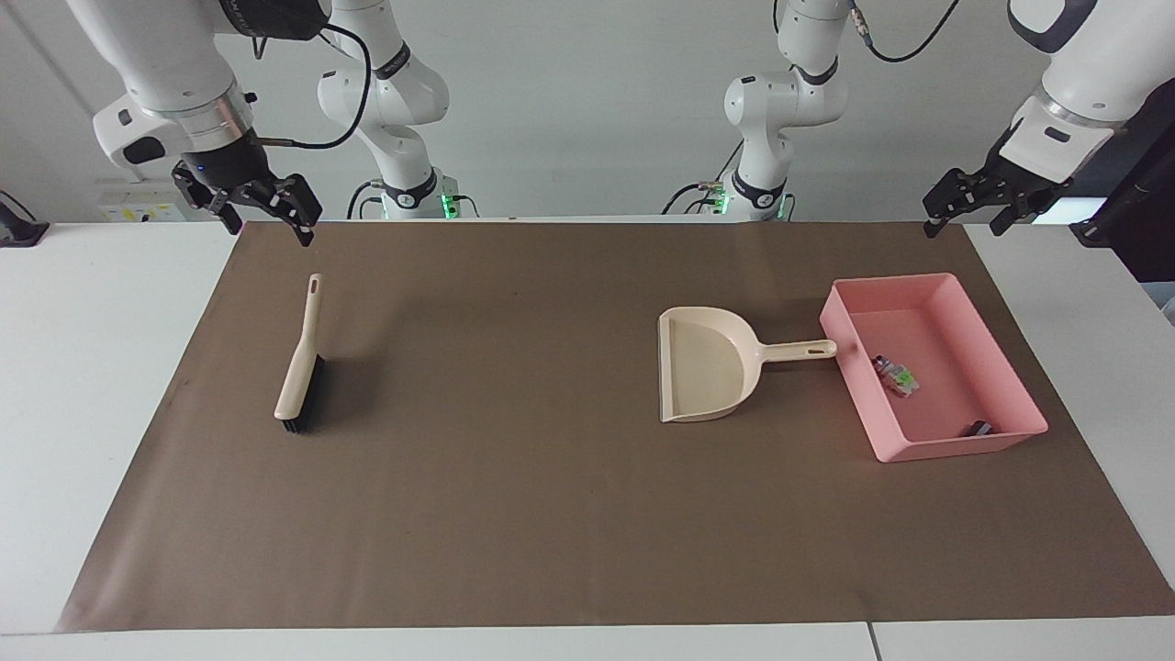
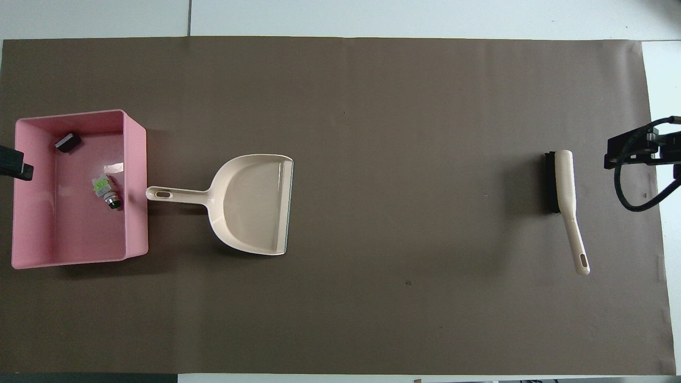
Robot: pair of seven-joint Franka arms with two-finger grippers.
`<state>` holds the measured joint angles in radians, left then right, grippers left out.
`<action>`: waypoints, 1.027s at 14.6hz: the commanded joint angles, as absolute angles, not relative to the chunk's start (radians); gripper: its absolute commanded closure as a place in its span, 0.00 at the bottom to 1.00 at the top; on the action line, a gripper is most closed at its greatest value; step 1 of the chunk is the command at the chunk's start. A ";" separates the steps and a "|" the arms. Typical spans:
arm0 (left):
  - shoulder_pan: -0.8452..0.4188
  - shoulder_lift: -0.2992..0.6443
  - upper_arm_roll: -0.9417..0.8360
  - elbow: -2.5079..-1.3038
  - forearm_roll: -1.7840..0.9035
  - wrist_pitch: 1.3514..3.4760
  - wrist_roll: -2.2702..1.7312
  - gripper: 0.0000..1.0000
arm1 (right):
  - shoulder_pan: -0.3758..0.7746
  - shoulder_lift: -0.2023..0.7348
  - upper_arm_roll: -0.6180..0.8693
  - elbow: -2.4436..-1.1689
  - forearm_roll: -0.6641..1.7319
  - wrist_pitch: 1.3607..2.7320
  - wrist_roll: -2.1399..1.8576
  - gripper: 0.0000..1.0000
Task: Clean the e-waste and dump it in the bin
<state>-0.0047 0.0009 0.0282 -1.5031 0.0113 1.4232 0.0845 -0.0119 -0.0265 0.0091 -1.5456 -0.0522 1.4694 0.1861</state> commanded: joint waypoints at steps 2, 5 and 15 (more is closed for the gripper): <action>0.006 -0.052 0.026 -1.578 -0.009 1.466 0.092 0.02 | -0.046 -0.048 0.043 -1.575 -0.040 1.491 0.176 0.00; -0.003 -0.075 0.026 -1.632 -0.018 1.514 0.045 0.02 | -0.037 -0.048 0.041 -1.575 -0.040 1.491 0.176 0.00; 0.035 -0.078 0.003 -1.637 -0.015 1.539 0.090 0.01 | -0.041 -0.049 0.041 -1.578 -0.038 1.491 0.176 0.00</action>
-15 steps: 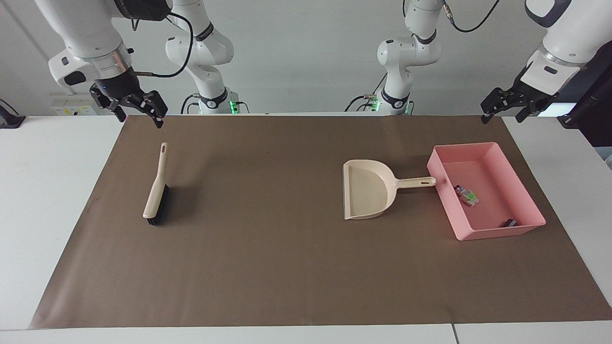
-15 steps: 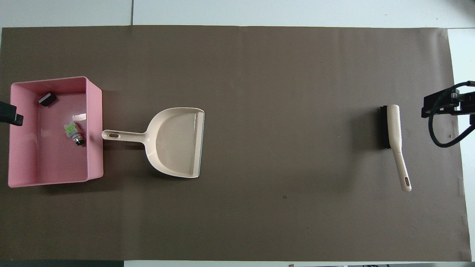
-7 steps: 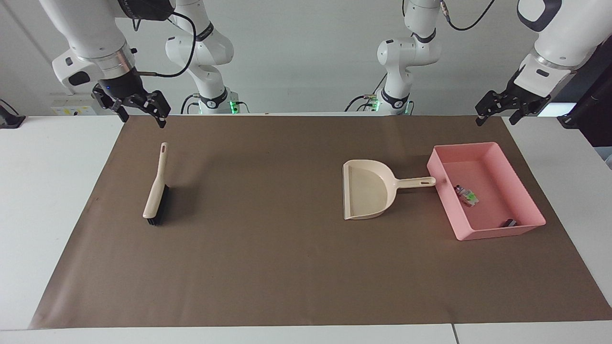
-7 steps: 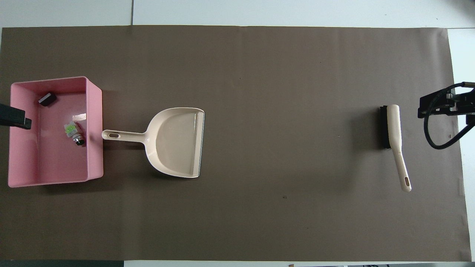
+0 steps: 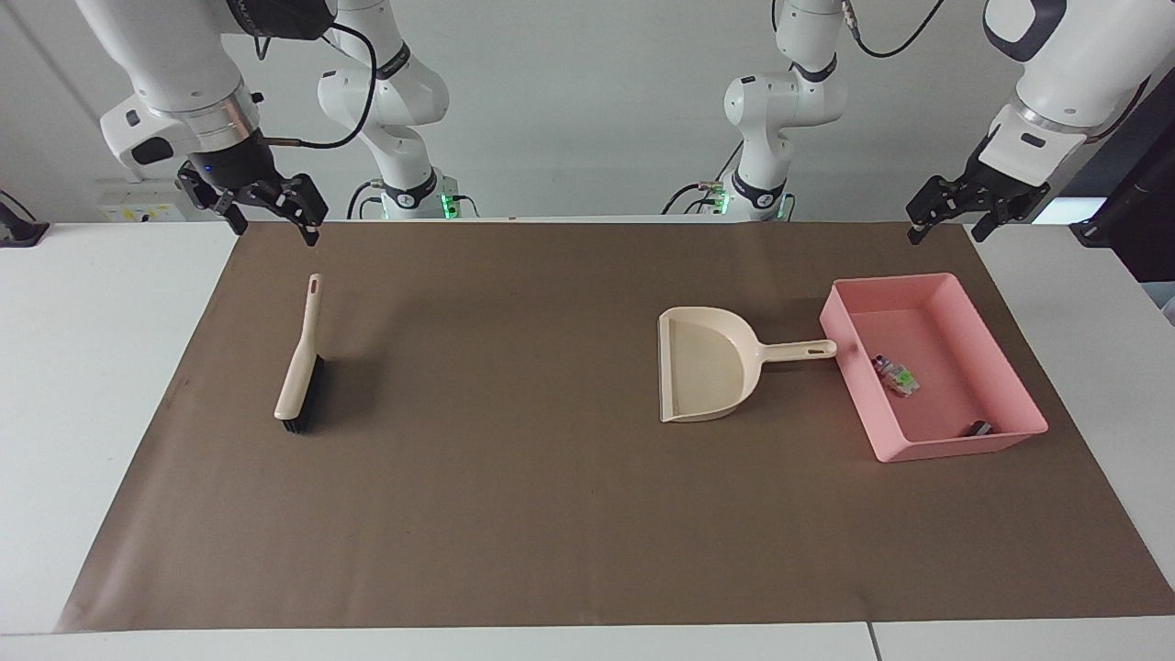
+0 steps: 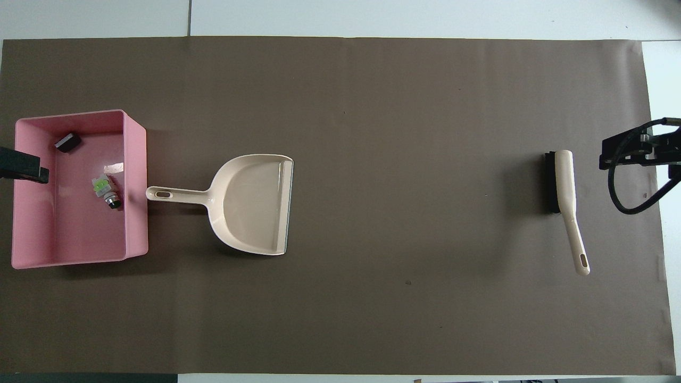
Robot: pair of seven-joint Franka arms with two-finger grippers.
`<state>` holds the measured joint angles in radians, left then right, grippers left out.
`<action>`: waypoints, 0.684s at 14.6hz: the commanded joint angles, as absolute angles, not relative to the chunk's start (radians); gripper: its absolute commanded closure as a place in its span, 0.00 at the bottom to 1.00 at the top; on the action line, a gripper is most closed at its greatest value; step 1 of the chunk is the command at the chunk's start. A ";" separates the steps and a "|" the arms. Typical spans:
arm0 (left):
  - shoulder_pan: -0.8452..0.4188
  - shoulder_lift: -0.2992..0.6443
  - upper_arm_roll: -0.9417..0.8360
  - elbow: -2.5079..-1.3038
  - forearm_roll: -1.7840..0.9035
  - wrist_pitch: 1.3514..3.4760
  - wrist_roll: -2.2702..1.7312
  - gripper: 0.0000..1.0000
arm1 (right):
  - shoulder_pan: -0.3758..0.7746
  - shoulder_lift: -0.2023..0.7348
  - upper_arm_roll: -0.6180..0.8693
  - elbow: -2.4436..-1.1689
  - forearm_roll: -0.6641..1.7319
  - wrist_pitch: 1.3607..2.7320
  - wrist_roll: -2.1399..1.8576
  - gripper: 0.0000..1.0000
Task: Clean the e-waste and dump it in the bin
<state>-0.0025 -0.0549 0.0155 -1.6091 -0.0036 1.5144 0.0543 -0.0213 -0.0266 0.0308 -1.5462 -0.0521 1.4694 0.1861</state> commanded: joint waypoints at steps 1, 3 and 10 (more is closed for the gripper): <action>0.043 -0.078 -0.001 -1.637 -0.017 1.539 0.104 0.01 | -0.041 -0.049 0.041 -1.578 -0.038 1.491 0.176 0.00; 0.031 -0.078 0.002 -1.637 -0.017 1.540 0.103 0.01 | -0.041 -0.049 0.041 -1.578 -0.038 1.491 0.172 0.00; 0.026 -0.075 -0.002 -1.635 -0.017 1.555 0.101 0.01 | -0.041 -0.049 0.043 -1.582 -0.031 1.489 0.155 0.00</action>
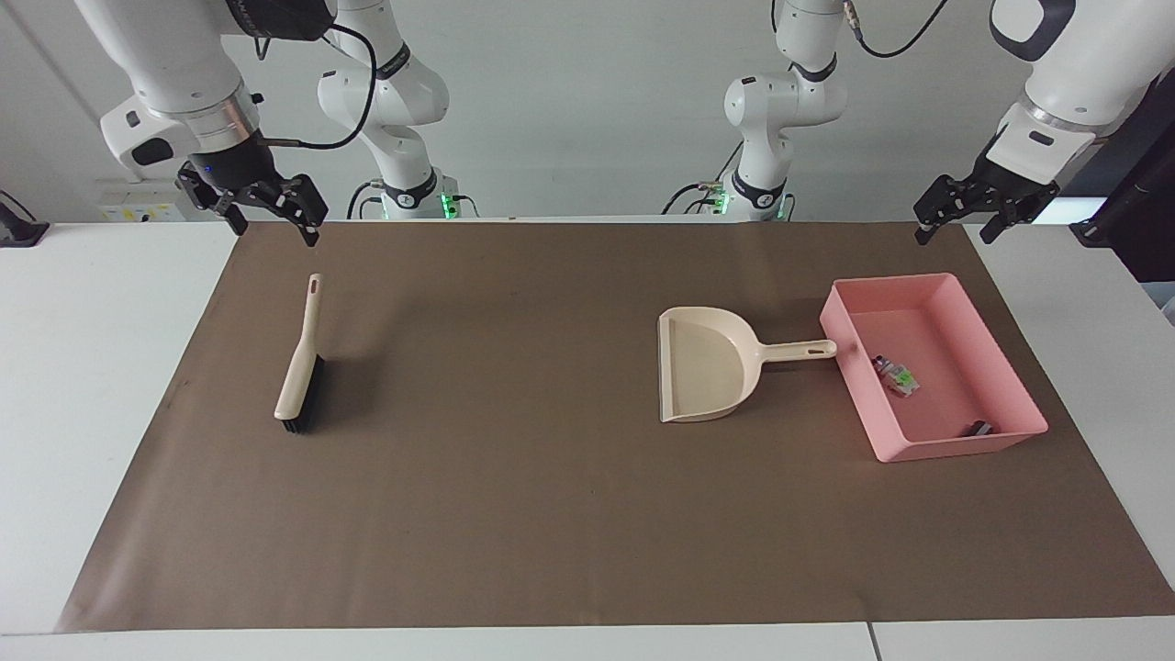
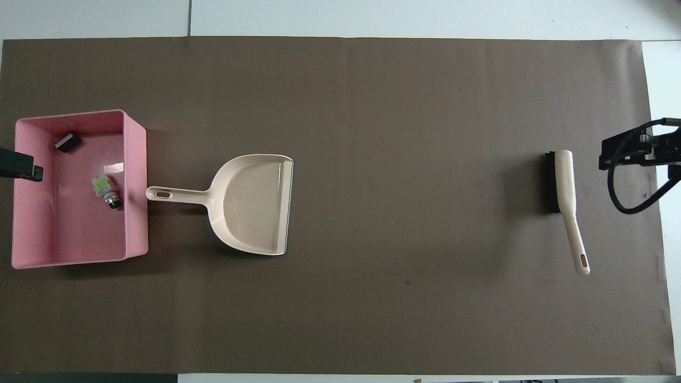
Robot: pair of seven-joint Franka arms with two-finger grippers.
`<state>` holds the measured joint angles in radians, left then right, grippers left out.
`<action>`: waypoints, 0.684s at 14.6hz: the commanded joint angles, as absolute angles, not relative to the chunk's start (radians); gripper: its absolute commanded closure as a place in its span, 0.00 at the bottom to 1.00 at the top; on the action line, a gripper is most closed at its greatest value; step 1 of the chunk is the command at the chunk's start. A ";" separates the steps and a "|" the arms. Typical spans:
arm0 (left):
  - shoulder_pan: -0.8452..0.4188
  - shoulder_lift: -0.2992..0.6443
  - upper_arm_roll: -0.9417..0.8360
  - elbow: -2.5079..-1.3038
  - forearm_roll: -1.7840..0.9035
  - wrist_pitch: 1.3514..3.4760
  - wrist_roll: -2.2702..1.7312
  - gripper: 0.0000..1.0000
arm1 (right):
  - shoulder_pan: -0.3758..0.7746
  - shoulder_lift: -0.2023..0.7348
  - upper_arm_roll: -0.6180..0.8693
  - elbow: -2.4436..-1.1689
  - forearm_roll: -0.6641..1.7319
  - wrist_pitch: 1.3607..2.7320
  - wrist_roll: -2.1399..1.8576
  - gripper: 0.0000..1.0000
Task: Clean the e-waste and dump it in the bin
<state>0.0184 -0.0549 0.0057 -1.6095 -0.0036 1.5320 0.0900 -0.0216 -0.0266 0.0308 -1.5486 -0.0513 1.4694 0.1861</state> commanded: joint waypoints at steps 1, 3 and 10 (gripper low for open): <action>0.023 -0.075 -0.002 -1.637 -0.018 1.569 0.101 0.01 | -0.043 -0.051 0.041 -1.582 -0.019 1.489 0.150 0.00; 0.023 -0.077 -0.002 -1.643 -0.020 1.580 0.103 0.01 | -0.041 -0.051 0.041 -1.582 -0.018 1.489 0.152 0.00; 0.023 -0.080 -0.002 -1.647 -0.020 1.575 0.104 0.01 | -0.044 -0.049 0.040 -1.578 -0.020 1.485 0.149 0.00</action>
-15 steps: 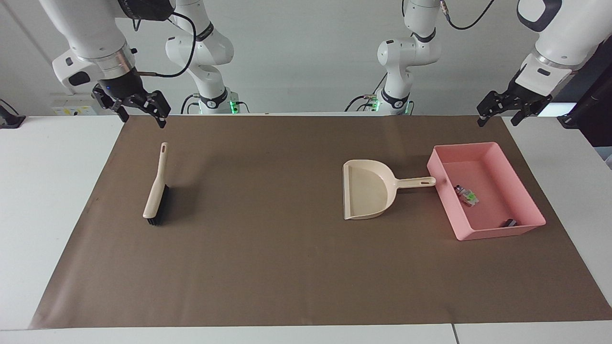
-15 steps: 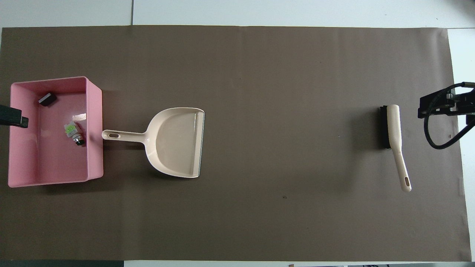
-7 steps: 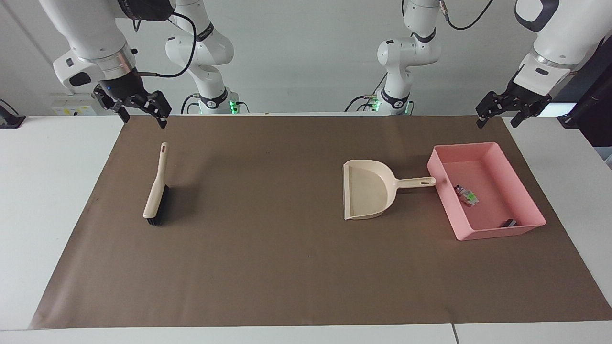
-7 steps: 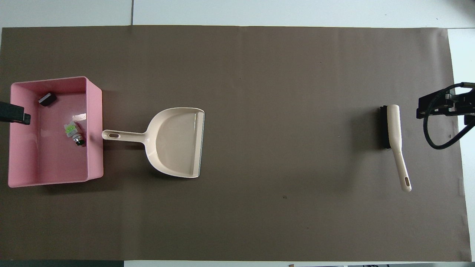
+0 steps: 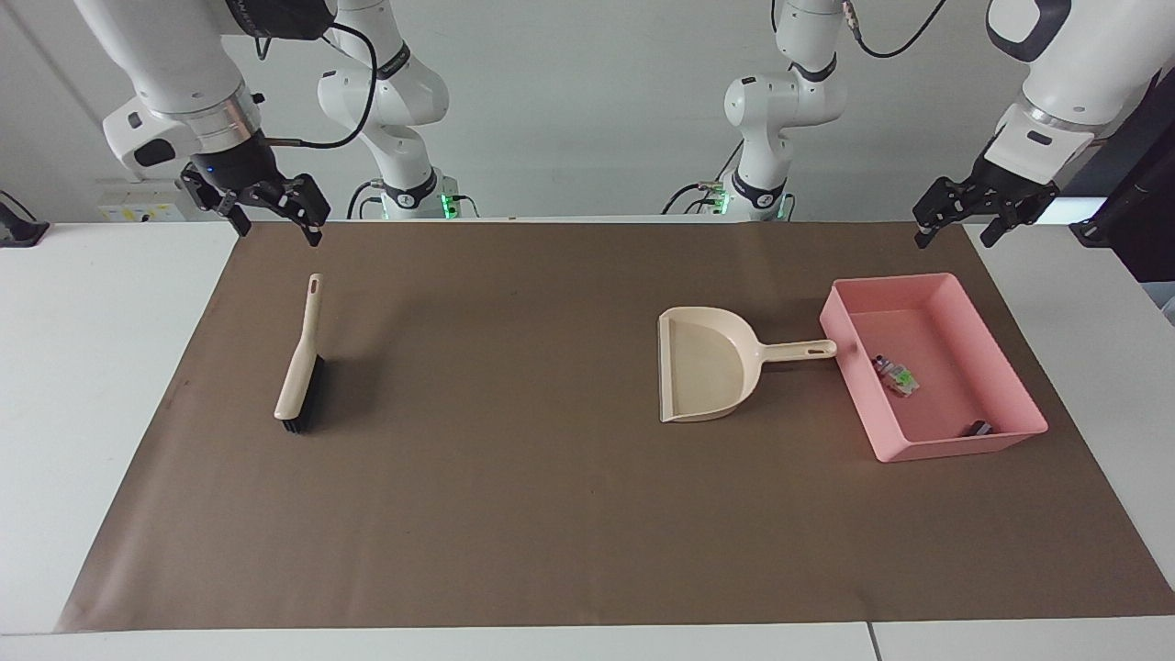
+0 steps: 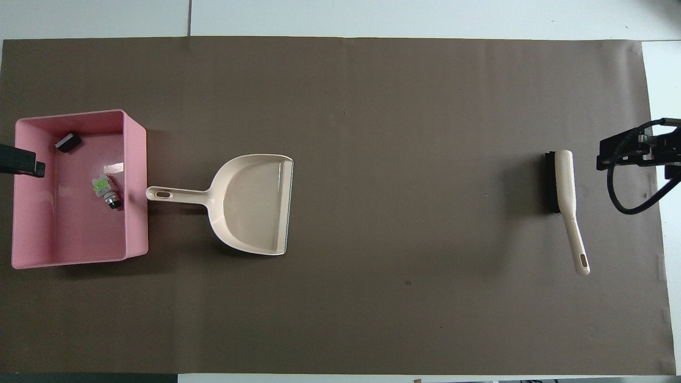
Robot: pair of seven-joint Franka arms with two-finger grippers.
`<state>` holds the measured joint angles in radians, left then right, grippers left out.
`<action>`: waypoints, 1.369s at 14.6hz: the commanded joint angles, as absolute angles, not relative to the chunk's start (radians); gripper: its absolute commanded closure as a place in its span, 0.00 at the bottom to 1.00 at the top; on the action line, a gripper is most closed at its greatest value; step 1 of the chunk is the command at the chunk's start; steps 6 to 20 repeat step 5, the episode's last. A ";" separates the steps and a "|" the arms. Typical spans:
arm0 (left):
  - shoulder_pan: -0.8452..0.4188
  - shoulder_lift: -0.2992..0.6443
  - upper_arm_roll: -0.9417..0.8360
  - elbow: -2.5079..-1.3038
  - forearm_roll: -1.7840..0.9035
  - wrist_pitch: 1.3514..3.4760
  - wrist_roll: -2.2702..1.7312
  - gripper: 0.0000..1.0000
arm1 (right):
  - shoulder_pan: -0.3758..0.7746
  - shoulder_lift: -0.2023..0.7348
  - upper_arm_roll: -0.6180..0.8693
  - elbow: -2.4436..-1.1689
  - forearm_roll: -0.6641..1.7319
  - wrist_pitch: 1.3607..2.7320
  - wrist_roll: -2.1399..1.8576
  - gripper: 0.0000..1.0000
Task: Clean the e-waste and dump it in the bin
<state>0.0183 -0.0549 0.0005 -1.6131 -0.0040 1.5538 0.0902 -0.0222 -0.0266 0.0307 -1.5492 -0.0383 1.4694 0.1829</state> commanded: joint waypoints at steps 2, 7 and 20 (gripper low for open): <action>0.023 -0.081 -0.002 -1.649 -0.020 1.575 0.106 0.01 | -0.043 -0.051 0.040 -1.580 -0.020 1.485 0.152 0.00; 0.023 -0.081 -0.002 -1.649 -0.021 1.575 0.107 0.01 | -0.043 -0.051 0.040 -1.582 -0.020 1.486 0.149 0.00; 0.023 -0.081 -0.002 -1.649 -0.021 1.575 0.107 0.01 | -0.043 -0.051 0.040 -1.582 -0.020 1.486 0.149 0.00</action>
